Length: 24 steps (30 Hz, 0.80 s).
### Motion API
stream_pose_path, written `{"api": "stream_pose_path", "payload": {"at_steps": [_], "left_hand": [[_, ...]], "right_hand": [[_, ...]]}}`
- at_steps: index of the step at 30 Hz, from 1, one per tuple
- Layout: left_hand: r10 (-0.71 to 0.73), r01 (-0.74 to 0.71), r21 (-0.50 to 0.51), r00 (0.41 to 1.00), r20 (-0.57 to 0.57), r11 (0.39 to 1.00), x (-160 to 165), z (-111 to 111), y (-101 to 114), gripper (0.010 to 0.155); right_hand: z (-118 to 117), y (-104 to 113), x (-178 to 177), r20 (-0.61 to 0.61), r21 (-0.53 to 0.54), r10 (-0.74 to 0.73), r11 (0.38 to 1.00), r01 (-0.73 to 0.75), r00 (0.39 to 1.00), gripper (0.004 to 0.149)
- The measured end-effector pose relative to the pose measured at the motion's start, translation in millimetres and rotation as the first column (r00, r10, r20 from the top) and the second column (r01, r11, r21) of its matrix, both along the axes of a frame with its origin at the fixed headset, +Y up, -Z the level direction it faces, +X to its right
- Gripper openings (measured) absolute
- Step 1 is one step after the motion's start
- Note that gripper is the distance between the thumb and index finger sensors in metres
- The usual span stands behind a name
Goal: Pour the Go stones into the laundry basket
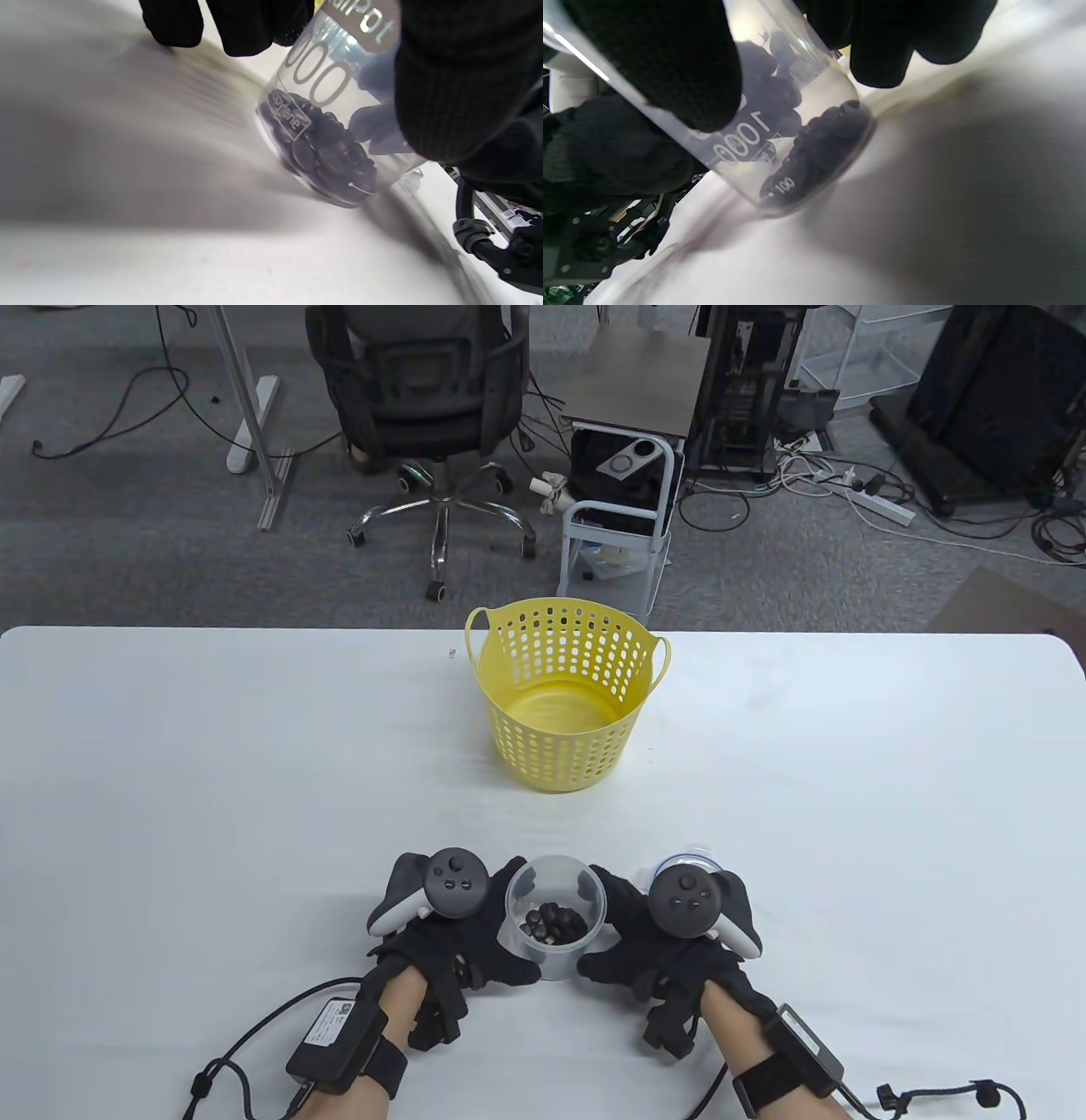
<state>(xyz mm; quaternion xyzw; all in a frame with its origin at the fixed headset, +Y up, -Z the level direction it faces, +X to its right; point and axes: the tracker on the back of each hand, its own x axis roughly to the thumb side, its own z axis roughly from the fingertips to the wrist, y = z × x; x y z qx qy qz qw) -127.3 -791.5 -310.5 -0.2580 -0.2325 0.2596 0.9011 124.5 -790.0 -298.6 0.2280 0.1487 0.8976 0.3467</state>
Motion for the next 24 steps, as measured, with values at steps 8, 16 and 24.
{"api": "stream_pose_path", "payload": {"at_steps": [8,16,24], "left_hand": [[0.061,-0.059,0.092,0.998,-0.021,0.994,-3.7,1.3,9.6,0.12],[0.374,-0.345,0.236,0.923,-0.09,0.908,-5.1,10.9,33.2,0.124],[0.633,-0.6,0.238,0.769,-0.092,0.764,-1.0,20.3,44.7,0.127]], "right_hand": [[1.8,9.6,-0.2,-0.012,0.02,-0.078,0.997,0.078,0.997,0.097],[9.6,42.2,6.1,-0.009,0.139,-0.283,0.949,0.282,0.959,0.093],[22.9,58.1,3.5,0.004,0.186,-0.423,0.891,0.415,0.906,0.091]]}}
